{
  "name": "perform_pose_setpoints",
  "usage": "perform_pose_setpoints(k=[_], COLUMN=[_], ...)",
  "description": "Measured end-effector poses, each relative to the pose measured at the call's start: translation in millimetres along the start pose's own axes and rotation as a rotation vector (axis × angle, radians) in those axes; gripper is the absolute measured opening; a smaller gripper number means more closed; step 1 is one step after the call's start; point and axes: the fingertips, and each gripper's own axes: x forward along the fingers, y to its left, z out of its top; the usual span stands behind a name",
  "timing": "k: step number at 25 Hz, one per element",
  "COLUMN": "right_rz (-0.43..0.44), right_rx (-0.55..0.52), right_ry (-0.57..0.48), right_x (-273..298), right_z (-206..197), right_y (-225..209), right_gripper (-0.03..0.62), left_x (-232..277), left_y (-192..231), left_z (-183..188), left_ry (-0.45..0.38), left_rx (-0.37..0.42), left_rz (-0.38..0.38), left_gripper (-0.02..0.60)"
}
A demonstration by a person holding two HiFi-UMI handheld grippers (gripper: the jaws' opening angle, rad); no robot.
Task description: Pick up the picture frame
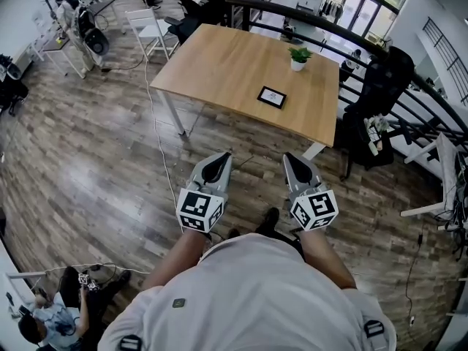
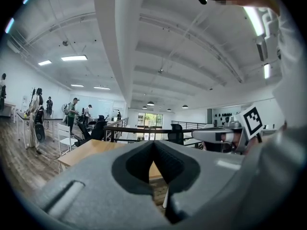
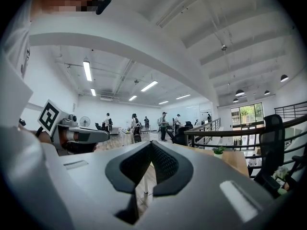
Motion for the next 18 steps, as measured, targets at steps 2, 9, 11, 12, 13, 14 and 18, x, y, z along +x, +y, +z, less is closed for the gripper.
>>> perform_pose_setpoints(k=[2,9,11,12,13,14,18], right_rz=[0.01,0.052,0.061,0.063,0.062,0.061,0.05], right_rx=[0.005,0.041,0.048,0.049,0.049,0.05,0.059], right_ry=[0.002,-0.003,0.0,0.0,-0.001,-0.002,0.002], right_x=[7.6,41.3,52.6,57.3,61.6,65.9,84.5], right_z=[-2.0,-9.2,-8.8,-8.1,-7.4,-7.0,-8.9], right_y=[0.1,-16.1,-25.0,-30.6,-37.1,-44.3,-81.9], right_gripper=[0.009,0.009,0.009,0.009,0.009,0.009,0.009], left_x=[1.1,12.9,20.4,25.9,32.7,40.8,85.4], left_y=[5.9,27.6,37.0,41.4,44.8,47.2,48.7], left_z=[-2.0,-1.7,-3.8,-4.9,-5.4,-5.2,-3.3], left_ry=[0.004,0.01,0.021,0.027,0.03,0.032,0.037], left_rx=[-0.002,0.021,0.021,0.017,0.012,0.008,0.017], left_rz=[0.011,0.073,0.093,0.101,0.105,0.105,0.082], left_gripper=[0.005,0.005,0.005,0.005,0.005,0.005,0.005])
